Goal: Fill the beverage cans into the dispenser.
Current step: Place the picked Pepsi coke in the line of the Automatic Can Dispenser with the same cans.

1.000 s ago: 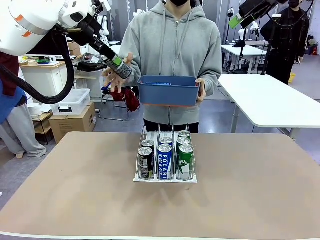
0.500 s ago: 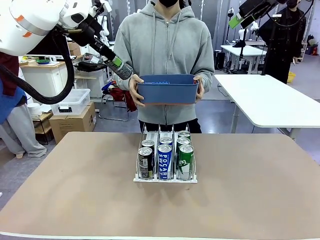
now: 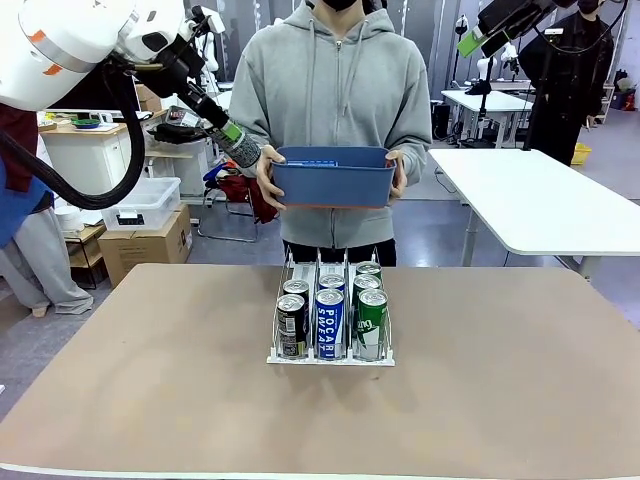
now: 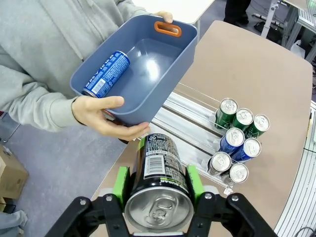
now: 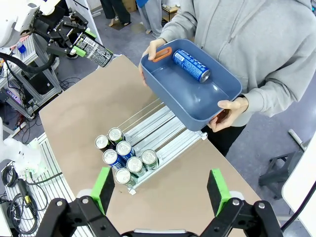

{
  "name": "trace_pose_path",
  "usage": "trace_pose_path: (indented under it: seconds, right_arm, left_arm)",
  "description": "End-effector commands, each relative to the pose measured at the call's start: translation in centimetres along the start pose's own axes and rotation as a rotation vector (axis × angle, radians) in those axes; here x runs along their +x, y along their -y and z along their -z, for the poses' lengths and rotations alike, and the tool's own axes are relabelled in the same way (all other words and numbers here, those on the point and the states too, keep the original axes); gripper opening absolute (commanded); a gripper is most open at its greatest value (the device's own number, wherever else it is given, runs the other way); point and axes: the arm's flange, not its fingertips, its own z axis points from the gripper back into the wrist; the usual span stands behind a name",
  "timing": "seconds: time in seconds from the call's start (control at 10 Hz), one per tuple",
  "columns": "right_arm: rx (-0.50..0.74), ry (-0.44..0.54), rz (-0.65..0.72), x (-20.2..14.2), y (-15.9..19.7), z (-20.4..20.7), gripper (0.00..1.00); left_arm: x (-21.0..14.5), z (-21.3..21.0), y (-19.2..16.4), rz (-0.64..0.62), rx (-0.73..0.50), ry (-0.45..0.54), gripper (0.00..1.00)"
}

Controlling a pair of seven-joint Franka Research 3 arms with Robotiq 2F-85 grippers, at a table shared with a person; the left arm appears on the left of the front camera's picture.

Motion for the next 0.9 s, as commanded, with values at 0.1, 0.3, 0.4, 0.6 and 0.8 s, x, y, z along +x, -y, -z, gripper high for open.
trace_pose_path:
  seconds: [0.1,0.3,0.4,0.6,0.8]
  right_arm:
    - [0.008,0.005,0.003,-0.3,-0.1,0.1,1.00]
    - [0.008,0.005,0.003,-0.3,-0.1,0.1,1.00]
    - [0.008,0.005,0.003,-0.3,-0.1,0.1,1.00]
    - [0.008,0.005,0.003,-0.3,-0.1,0.1,1.00]
    - [0.008,0.005,0.003,-0.3,-0.1,0.1,1.00]
  left_arm:
    - [0.1,0.0,0.1,0.010,-0.006,0.009,0.00]
    - [0.2,0.1,0.2,0.005,-0.004,0.000,0.58]
    - [-0.1,-0.5,1.1,0.088,-0.128,-0.008,0.58]
    - [-1.6,-1.4,3.8,0.314,-0.261,-0.034,0.58]
    - [-3.4,-2.3,6.9,0.463,-0.271,-0.043,0.58]
